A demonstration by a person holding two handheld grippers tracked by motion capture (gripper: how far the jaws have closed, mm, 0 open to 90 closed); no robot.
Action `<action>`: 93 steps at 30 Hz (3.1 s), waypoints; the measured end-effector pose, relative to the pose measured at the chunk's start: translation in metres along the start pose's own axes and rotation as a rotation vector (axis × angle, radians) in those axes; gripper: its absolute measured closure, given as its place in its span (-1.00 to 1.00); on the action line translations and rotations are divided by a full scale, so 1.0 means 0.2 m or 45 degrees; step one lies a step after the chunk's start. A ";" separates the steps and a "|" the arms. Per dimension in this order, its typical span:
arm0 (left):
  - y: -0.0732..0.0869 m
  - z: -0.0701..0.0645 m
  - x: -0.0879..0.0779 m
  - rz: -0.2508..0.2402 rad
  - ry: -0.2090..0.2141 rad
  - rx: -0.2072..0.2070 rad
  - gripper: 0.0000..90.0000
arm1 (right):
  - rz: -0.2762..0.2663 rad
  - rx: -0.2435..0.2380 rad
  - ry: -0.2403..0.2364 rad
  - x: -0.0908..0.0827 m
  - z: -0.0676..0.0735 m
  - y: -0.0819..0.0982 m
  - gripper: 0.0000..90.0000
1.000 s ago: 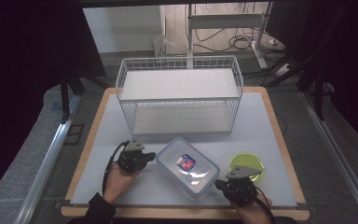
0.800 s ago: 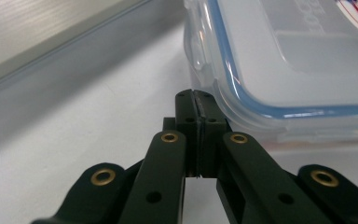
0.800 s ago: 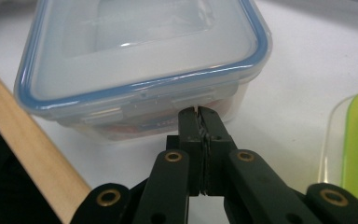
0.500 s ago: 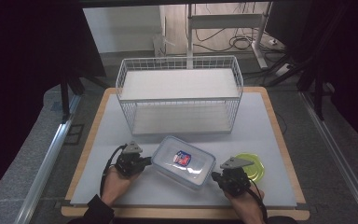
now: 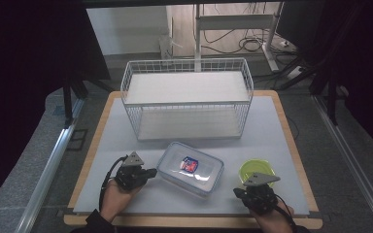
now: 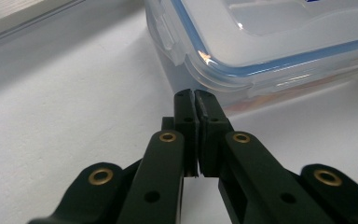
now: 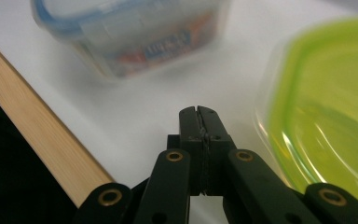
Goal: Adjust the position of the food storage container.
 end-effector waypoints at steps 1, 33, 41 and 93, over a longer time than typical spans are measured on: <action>0.00 0.00 0.00 0.001 -0.001 0.001 0.97 | 0.001 -0.008 -0.003 -0.01 -0.01 0.02 0.99; 0.00 0.01 0.01 0.014 0.001 -0.003 0.94 | 0.037 0.061 0.107 0.15 -0.31 0.00 0.99; -0.02 0.05 0.03 0.003 -0.033 -0.020 0.93 | 0.031 0.053 0.164 0.16 -0.30 -0.03 0.99; 0.16 -0.10 -0.06 0.065 -0.197 0.113 -0.45 | -0.076 -0.067 -0.038 0.14 -0.08 -0.13 -0.21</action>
Point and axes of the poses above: each handheld gripper's, and its own axes: x roughly forward along the jaws, y roughly out of its underside, z roughly to its left, the point moved 2 cm from there along x, roughly forward along the jaws, and after that the axes turned 13 degrees about y, right-handed, at the moved point
